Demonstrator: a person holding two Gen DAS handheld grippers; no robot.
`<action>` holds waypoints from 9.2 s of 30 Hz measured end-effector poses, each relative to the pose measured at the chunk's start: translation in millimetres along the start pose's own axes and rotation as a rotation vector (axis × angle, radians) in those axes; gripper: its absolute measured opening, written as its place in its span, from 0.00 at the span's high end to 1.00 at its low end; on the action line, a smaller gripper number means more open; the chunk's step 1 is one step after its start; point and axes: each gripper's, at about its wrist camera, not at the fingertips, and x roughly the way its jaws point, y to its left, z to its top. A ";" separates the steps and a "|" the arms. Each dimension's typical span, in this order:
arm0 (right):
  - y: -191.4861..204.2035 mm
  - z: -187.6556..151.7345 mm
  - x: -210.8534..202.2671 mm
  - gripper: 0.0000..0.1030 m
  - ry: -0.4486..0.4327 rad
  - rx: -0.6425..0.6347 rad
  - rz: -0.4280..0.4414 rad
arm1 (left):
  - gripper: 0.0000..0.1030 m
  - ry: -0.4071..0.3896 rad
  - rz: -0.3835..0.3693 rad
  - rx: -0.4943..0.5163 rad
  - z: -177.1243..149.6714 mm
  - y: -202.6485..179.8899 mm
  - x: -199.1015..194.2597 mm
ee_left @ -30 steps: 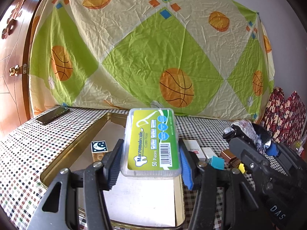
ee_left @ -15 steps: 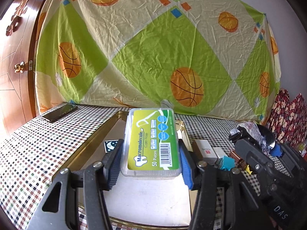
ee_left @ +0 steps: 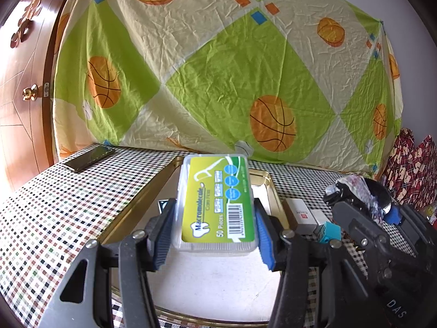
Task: Organize rigid objects
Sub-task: 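Carry the toothpick case over the tin with the left tool while the right tool carries the crystal rock, then lower and open the left tool to drop the toothpick case while the right tool drops the crystal rock, then move both tools to the blue Duplo brick and yellow cube beside the tin, then grasp the blue Duplo brick with the left tool while the right tool grasps the yellow cube, then lift the blue brick with the left tool while the right tool lifts the yellow cube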
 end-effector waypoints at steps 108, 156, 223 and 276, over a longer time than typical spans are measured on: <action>-121.4 -23.7 4.9 0.28 0.205 0.235 -0.112 | 0.24 0.169 -0.100 0.207 8.9 -53.6 25.0; -175.4 -55.1 26.7 0.69 0.501 0.221 -0.156 | 0.70 0.419 -0.298 0.289 -26.2 -163.0 95.4; -167.5 -30.2 -41.2 0.69 0.134 0.197 -0.260 | 0.70 -0.008 -0.133 0.230 -11.6 -146.1 24.5; -135.5 -21.6 -62.8 0.69 -0.023 0.155 -0.229 | 0.70 -0.101 -0.085 0.151 -9.2 -113.1 -0.5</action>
